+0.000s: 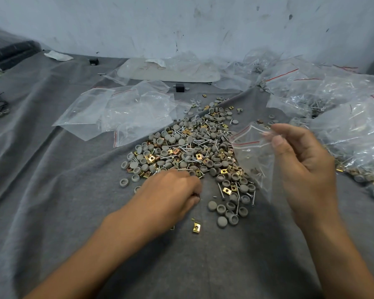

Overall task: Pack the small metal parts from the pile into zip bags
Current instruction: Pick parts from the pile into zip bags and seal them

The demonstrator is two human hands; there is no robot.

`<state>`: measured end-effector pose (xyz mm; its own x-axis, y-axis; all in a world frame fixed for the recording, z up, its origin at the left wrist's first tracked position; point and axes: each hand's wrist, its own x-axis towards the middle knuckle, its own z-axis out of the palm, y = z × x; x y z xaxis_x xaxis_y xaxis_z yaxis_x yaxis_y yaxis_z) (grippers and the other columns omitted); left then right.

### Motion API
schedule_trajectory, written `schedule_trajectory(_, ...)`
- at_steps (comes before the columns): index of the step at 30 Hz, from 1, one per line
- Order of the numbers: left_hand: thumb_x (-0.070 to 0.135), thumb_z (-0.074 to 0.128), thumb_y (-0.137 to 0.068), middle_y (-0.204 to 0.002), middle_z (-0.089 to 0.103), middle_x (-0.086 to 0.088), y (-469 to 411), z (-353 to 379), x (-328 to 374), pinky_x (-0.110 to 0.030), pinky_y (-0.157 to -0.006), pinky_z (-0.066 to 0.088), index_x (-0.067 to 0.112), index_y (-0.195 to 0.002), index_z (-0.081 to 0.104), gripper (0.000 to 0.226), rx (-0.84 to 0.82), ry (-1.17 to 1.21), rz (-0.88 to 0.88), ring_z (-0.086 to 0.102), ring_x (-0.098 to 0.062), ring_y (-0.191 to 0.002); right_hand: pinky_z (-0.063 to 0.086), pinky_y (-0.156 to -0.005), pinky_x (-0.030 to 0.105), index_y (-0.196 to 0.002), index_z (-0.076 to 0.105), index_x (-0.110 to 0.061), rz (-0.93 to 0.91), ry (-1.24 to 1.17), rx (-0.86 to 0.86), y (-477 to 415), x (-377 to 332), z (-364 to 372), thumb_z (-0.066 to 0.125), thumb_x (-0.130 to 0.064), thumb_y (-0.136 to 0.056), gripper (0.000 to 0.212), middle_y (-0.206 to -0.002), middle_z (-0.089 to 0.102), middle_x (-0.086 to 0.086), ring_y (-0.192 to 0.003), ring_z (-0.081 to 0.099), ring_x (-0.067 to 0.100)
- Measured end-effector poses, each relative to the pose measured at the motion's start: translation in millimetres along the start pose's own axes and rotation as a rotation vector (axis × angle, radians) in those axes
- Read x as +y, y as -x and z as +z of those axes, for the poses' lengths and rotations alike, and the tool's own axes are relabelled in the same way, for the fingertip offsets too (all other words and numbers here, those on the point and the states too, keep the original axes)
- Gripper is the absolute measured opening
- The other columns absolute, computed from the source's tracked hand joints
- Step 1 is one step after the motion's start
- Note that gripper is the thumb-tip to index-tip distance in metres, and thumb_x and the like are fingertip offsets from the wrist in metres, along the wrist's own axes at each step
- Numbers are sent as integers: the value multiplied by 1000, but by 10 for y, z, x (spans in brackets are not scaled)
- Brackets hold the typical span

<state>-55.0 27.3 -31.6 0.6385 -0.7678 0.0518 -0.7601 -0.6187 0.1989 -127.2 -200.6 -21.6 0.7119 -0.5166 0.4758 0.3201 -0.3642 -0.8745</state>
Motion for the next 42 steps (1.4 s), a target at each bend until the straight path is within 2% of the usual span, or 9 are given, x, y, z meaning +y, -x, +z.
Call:
schedule_trajectory(8, 37, 60, -94, -84, 52, 18, 35, -15, -23, -24, -62, 34, 32, -88, 50, 13, -32, 179, -76, 47, 0, -79, 56, -81, 34, -105, 71, -32, 28, 59, -111, 70, -49, 72, 67, -22, -98, 13, -101, 76, -6, -91, 71, 20)
schedule_trajectory(14, 40, 63, -94, -84, 59, 17, 16, -72, -67, -28, -68, 44, 33, -93, 55, 11, 63, 314, -105, 53, 1, -78, 56, -70, 33, -107, 71, -35, 15, 189, -268, 159, -74, 120, 68, -28, -95, 14, -99, 75, -15, -78, 68, 15)
schedule_trajectory(17, 40, 65, -93, -77, 57, 16, 7, -121, -97, -26, -60, 37, 35, -89, 54, 13, 188, 445, -128, 51, 0, -68, 51, -77, 27, -108, 71, -37, -5, 259, -347, 194, -67, 142, 67, -25, -95, 18, -98, 73, -16, -89, 66, 5)
schedule_trajectory(21, 41, 66, -93, -79, 58, 16, -15, -112, -70, -23, -59, 36, 36, -92, 55, 12, 273, 529, -127, 53, -5, -69, 45, -83, 18, -112, 72, -34, -19, 312, -418, 218, -64, 163, 68, -23, -96, 20, -103, 72, -14, -104, 65, 5)
schedule_trajectory(30, 40, 71, -90, -85, 62, 22, -77, -6, 0, -14, -59, 40, 39, -93, 61, 10, 289, 607, -127, 56, -1, -69, 48, -87, 24, -112, 72, -33, -49, 333, -426, 220, -68, 171, 68, -23, -95, 20, -104, 71, -15, -107, 64, 5)
schedule_trajectory(35, 20, 81, -83, -87, 72, 11, -113, -19, 8, -27, -76, 58, 29, -95, 69, 18, 292, 880, -126, 69, -6, -81, 47, -86, 24, -112, 72, -31, -47, 317, -424, 218, -75, 170, 68, -22, -95, 20, -103, 72, -15, -105, 65, 6)
schedule_trajectory(37, 15, 78, -85, -93, 75, 9, -112, -40, 17, -26, -80, 58, 21, -101, 70, 19, 239, 982, -78, 72, -7, -88, 48, -86, 25, -112, 72, -31, -48, 308, -422, 212, -77, 170, 68, -22, -95, 20, -103, 72, -15, -104, 65, 6)
schedule_trajectory(40, 13, 73, -90, -93, 75, 12, -106, -89, 18, -17, -76, 54, 18, -104, 70, 16, 248, 1020, -22, 71, -2, -87, 50, -84, 26, -110, 72, -32, -41, 281, -385, 199, -68, 150, 67, -22, -96, 18, -101, 73, -15, -98, 67, 6)
schedule_trajectory(42, 16, 72, -91, -86, 73, 11, -93, -121, -2, -19, -69, 52, 22, -103, 70, 13, 286, 973, -36, 68, -2, -78, 50, -80, 20, -108, 72, -34, -28, 246, -335, 186, -62, 132, 67, -22, -96, 18, -99, 74, -16, -94, 67, 5)
